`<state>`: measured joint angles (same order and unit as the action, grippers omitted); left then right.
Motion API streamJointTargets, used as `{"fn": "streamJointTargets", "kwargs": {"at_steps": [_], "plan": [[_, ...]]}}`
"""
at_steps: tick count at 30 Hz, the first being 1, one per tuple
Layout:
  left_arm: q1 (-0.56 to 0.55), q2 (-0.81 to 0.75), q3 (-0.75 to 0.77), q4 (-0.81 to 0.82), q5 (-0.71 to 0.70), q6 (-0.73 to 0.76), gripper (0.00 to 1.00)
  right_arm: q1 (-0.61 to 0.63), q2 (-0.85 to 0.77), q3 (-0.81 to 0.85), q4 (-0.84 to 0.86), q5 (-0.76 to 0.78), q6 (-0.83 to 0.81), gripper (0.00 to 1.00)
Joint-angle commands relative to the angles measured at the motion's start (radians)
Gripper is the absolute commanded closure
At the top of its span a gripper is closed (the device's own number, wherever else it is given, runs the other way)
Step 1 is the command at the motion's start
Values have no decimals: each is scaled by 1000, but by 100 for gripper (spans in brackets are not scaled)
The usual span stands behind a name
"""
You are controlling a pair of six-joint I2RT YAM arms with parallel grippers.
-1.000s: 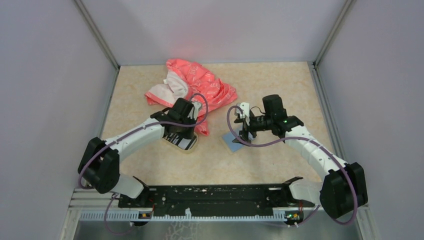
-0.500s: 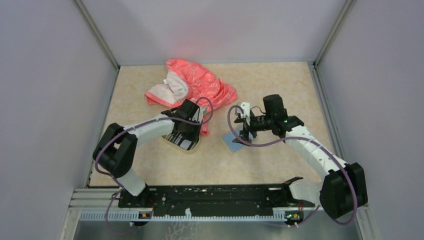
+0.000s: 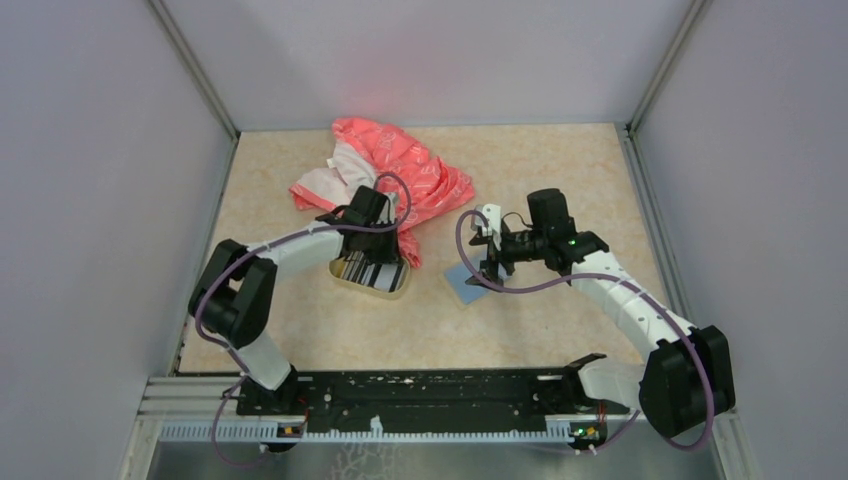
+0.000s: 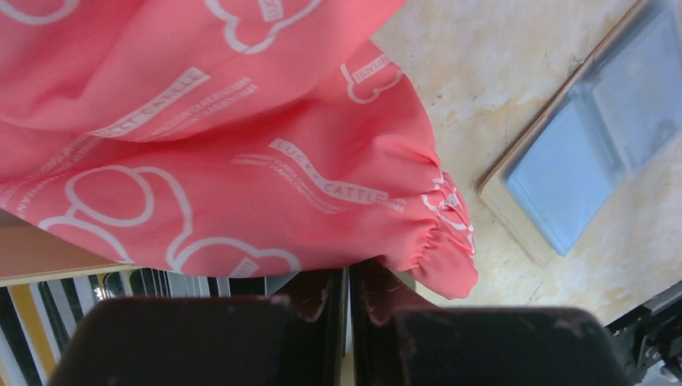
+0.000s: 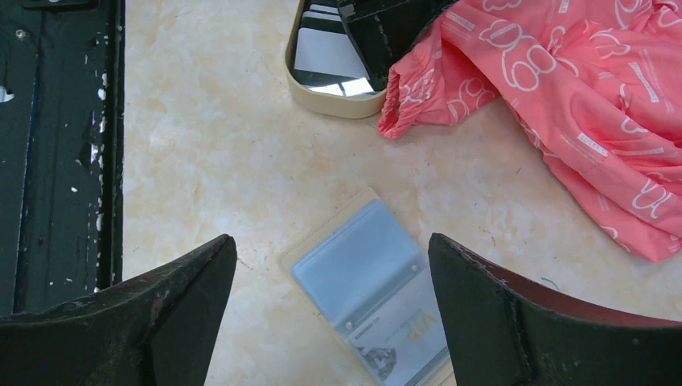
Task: Put the credit cards into the card holder
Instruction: Pick up the credit card from the storage box.
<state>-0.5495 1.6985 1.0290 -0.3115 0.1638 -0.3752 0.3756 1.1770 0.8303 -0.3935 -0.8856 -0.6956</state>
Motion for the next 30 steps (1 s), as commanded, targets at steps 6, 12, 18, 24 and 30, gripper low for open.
{"fn": "streamJointTargets", "kwargs": {"at_steps": [6, 12, 18, 24, 30], "plan": [[22, -190, -94, 154, 120, -27, 87, -7, -26, 7, 4, -41, -19, 11], [22, -361, -163, 109, 32, 87, 64, -9, -27, 9, 2, -44, -21, 11], [23, -338, -153, -33, -110, 164, 46, -9, -19, 7, 2, -50, -21, 11], [18, -223, -73, -122, -77, 283, 44, -9, -14, 7, 4, -50, -18, 11], [-6, -157, -62, -128, -119, 324, 39, -9, -8, 7, 1, -51, -19, 11]]}}
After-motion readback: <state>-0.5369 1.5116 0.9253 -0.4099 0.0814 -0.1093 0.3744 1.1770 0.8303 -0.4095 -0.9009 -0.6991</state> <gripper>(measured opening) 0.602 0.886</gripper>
